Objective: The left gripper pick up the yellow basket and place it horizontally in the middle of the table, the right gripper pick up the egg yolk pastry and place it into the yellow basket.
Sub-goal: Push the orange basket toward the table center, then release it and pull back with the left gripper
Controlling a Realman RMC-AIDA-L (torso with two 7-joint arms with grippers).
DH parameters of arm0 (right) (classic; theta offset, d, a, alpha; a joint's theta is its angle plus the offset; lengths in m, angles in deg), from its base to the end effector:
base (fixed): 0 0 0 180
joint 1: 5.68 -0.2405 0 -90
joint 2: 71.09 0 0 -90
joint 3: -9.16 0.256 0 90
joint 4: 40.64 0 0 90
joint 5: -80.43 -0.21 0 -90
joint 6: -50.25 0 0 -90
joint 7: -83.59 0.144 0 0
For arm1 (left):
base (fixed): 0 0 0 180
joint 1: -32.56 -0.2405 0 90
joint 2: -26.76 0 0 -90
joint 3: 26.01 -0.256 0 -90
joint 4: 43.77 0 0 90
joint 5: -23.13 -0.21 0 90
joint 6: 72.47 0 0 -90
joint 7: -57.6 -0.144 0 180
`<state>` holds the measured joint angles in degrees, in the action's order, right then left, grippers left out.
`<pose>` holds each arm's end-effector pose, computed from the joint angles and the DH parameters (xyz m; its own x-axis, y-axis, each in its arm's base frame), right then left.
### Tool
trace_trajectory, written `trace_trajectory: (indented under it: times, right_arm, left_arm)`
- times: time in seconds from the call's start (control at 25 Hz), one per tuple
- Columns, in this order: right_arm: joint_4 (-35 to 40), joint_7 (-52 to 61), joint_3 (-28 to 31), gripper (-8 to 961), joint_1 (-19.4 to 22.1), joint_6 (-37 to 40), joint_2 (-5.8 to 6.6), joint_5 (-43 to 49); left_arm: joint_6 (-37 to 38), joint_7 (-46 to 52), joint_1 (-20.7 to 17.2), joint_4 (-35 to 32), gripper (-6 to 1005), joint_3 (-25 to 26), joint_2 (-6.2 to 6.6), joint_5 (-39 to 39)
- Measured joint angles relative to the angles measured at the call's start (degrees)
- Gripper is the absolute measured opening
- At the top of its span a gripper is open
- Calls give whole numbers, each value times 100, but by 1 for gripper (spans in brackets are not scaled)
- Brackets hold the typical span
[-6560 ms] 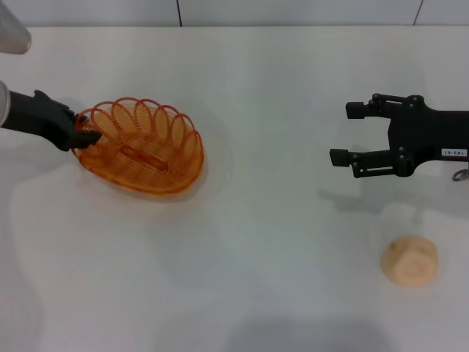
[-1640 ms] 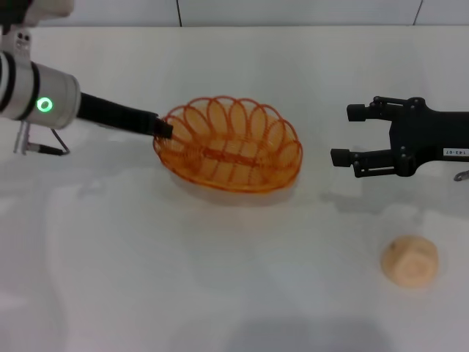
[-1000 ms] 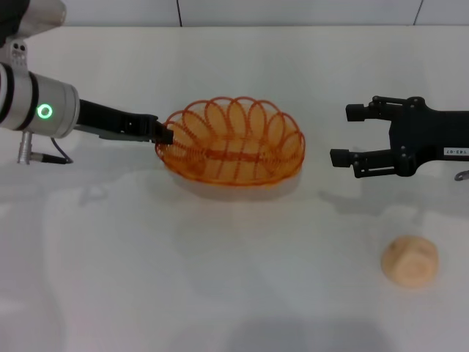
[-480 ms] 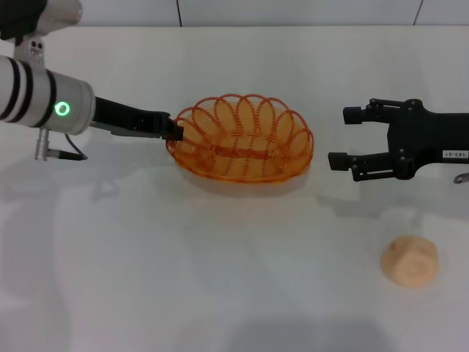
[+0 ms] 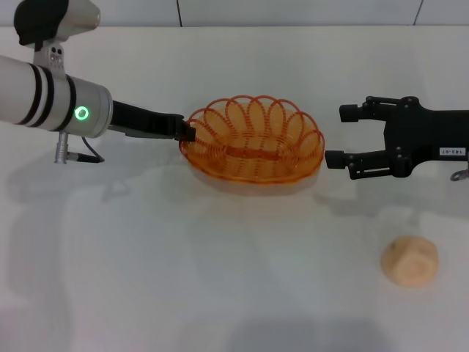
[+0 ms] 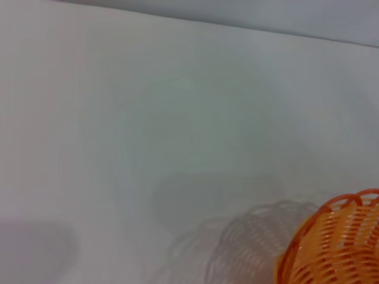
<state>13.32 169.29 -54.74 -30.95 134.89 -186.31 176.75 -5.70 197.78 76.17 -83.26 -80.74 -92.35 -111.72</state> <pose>0.2147 0.3409 0.0224 0.8651 -0.1671 -0.4730 -0.2845 -0.9400 -0.1882 -0.2303 0.4043 -0.0307 0.4333 0.8632 0.2590 0.8961 -0.3820 -0.2260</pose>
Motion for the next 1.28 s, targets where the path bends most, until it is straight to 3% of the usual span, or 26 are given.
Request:
trace_trajectory:
  times: [1.28]
  right_arm:
    - [-32, 0, -8, 869, -58, 0, 0, 1]
  left_arm:
    - [-158, -32, 16, 202, 159, -161, 2, 282]
